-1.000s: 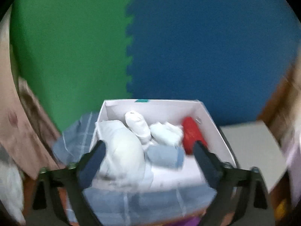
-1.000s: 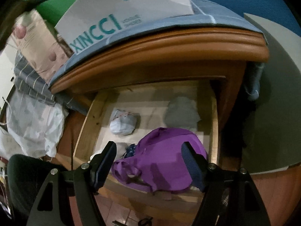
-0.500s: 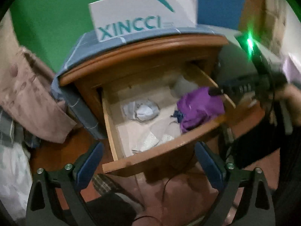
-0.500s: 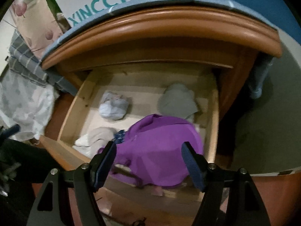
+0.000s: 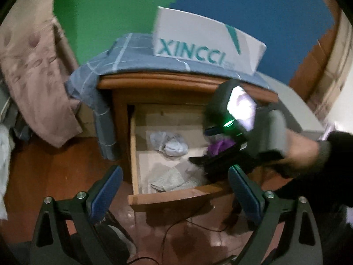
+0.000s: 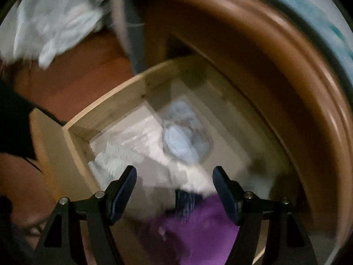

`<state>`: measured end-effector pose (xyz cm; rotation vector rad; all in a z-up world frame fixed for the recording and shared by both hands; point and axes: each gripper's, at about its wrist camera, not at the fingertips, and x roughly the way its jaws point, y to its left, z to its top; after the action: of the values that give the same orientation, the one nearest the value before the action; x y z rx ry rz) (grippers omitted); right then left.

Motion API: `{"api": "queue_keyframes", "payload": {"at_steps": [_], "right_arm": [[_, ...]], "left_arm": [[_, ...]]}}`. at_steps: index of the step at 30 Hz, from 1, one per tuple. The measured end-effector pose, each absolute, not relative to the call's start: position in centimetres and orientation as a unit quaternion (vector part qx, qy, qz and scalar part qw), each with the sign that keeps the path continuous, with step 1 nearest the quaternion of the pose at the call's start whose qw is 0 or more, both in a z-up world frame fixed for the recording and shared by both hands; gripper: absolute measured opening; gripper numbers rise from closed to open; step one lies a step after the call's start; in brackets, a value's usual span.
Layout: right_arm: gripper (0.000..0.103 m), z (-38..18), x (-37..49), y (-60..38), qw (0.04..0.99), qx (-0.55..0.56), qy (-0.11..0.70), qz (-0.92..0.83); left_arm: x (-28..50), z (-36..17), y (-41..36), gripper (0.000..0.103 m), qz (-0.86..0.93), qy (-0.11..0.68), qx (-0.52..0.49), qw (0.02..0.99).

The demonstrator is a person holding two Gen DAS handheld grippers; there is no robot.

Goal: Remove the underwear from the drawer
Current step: 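Reach the right tool into the drawer and grasp the white patterned sock, then lift the white patterned sock with the right tool over the XINCCI box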

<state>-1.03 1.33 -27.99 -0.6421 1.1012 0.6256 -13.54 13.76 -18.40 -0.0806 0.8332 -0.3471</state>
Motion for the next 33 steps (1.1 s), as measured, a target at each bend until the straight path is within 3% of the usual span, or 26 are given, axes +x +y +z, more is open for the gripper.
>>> {"api": "queue_keyframes", "payload": {"at_steps": [10, 11, 13, 14, 15, 18, 27, 33], "right_arm": [[0.072, -34.5, 3.3, 3.4, 0.732, -0.333, 0.521, 0.287], [0.067, -35.1, 3.5, 3.5, 0.727, -0.335, 0.524, 0.290], [0.037, -36.4, 3.9, 3.5, 0.710, -0.333, 0.543, 0.299], [0.037, -36.5, 4.0, 3.4, 0.714, -0.330, 0.539, 0.301], [0.026, -36.4, 4.1, 3.4, 0.718, -0.327, 0.536, 0.299], [0.015, -35.9, 4.1, 3.3, 0.724, -0.327, 0.530, 0.296], [0.013, -26.7, -1.2, -0.3, 0.775, -0.279, 0.494, 0.277], [0.013, -21.5, -5.0, -6.4, 0.820, -0.158, 0.503, 0.221]], "left_arm": [[-12.3, -19.2, 16.8, 0.095, -0.155, 0.435, -0.113, 0.880], [-12.2, -19.2, 16.8, 0.095, -0.157, 0.435, -0.114, 0.879], [-12.1, -19.2, 16.7, 0.095, -0.159, 0.437, -0.116, 0.878], [-12.1, -19.3, 16.7, 0.095, -0.159, 0.437, -0.116, 0.878], [-12.0, -19.4, 16.7, 0.095, -0.159, 0.439, -0.116, 0.876], [-11.9, -19.5, 16.6, 0.095, -0.156, 0.442, -0.115, 0.876], [-11.9, -19.6, 15.3, 0.095, -0.142, 0.438, -0.082, 0.884], [-11.5, -20.4, 15.1, 0.095, -0.115, 0.445, -0.063, 0.886]]}}
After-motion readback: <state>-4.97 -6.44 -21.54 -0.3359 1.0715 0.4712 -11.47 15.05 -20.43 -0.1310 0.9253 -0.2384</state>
